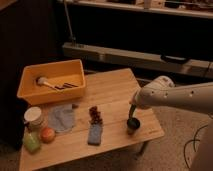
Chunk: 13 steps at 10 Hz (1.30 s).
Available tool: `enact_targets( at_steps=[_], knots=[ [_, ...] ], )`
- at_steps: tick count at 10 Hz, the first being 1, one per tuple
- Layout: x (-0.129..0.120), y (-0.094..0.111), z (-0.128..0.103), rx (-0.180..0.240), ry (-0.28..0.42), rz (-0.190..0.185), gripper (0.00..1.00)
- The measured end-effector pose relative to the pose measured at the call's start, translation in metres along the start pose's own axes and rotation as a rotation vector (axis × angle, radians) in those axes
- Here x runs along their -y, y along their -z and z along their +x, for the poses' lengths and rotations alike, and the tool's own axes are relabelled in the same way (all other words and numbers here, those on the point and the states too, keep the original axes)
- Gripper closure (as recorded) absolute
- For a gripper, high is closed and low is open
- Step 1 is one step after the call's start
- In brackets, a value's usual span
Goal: Place pepper in metal cup
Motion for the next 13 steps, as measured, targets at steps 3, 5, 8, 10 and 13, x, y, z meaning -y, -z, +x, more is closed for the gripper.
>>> enact_targets(
  at_steps=[3, 5, 8, 10, 13],
  knots=[
    [0.004, 0.002, 0.002, 0.015, 0.013, 0.017, 0.88],
    [0.007, 0.007, 0.004, 0.024, 0.017, 0.013, 0.7],
    [0.009, 0.01, 0.008, 0.03, 0.028, 0.007, 0.4],
    [0.01, 0.01, 0.009, 0.029, 0.03, 0.007, 0.23],
    [0.009, 0.01, 0.01, 0.031, 0.031, 0.007, 0.2]
  ],
)
